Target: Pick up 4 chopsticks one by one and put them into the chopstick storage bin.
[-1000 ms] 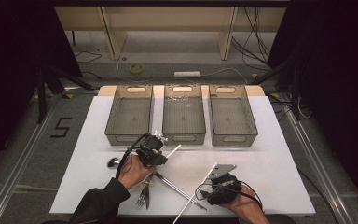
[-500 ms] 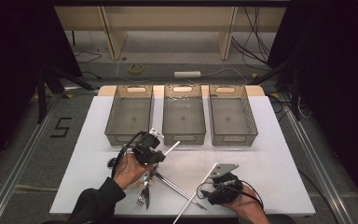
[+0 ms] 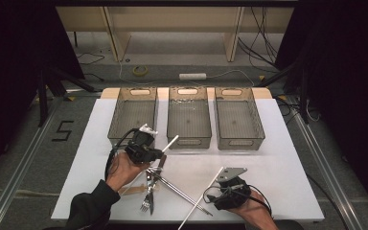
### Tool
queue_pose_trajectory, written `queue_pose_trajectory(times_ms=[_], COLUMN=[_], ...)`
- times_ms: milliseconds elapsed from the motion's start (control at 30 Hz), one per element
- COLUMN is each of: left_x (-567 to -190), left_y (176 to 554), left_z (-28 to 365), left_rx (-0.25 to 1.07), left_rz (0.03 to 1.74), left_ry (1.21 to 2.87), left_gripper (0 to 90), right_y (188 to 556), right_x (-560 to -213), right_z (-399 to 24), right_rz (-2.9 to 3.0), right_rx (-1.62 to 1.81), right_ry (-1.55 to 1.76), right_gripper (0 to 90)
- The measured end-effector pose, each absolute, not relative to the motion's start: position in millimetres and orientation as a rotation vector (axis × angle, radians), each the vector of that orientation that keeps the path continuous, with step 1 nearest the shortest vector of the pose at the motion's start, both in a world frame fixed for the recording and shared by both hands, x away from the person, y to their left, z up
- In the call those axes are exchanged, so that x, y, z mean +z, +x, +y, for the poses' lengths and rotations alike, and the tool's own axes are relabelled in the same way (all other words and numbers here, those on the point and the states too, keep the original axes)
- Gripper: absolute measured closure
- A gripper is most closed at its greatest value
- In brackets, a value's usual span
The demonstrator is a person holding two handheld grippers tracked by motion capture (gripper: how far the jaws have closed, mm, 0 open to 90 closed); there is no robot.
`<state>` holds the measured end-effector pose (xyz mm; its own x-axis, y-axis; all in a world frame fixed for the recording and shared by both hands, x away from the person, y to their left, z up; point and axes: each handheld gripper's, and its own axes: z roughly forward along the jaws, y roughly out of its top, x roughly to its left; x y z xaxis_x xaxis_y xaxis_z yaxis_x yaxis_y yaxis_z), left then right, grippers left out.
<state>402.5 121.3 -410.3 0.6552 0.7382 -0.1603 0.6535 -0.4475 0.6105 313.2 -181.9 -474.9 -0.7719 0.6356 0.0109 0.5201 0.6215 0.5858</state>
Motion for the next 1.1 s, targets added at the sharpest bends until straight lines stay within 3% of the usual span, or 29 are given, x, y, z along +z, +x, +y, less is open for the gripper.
queue_pose_trajectory(times_ms=[533, 1100], left_x=[-382, -346], left_y=[415, 457], left_z=[163, 206], left_rx=[0.223, 0.354], left_rz=[1.114, 1.194], left_ry=[2.042, 1.914], left_gripper=[83.5, 83.5], right_y=[313, 315], right_x=[-468, -467], right_z=[-188, -189], right_rz=[2.591, 2.585], right_rx=[0.945, 0.982], right_ry=[0.983, 1.001], right_gripper=[31.4, 29.5])
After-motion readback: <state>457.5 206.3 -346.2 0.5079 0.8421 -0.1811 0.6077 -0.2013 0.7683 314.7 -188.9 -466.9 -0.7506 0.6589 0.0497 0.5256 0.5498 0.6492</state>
